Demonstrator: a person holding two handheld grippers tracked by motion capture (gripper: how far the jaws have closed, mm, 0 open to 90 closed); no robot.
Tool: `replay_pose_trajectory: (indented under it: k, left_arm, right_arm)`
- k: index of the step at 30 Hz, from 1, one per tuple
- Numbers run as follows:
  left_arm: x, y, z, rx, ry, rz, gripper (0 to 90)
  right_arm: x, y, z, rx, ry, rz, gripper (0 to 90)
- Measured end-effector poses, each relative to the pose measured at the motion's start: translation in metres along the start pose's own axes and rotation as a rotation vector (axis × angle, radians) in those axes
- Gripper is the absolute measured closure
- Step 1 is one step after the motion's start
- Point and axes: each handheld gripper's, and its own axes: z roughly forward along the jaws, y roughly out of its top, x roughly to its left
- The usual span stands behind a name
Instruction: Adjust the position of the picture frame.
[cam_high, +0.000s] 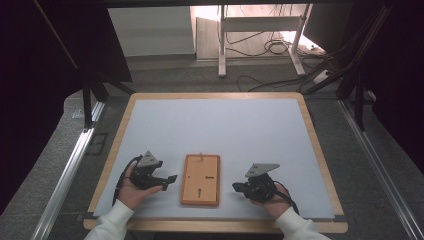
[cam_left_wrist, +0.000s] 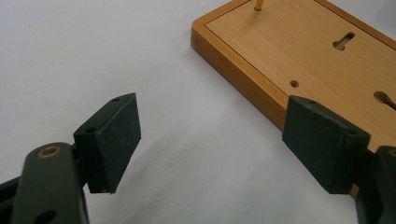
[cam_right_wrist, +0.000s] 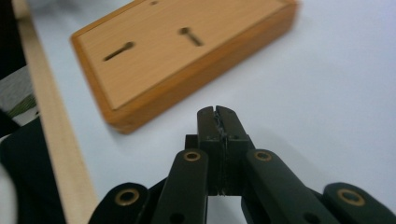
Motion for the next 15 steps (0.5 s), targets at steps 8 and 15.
replay_pose_trajectory:
  k: [8,15]
  left_arm:
    - [-0.002,0.0,0.001,0.009,0.014,0.018,19.5]
    - [-0.004,0.003,0.004,0.016,0.015,0.028,19.5]
  right_arm:
    - [-0.023,-0.019,-0.025,-0.042,-0.126,0.01,86.3]
    - [-0.035,-0.029,-0.041,-0.08,-0.165,0.026,86.4]
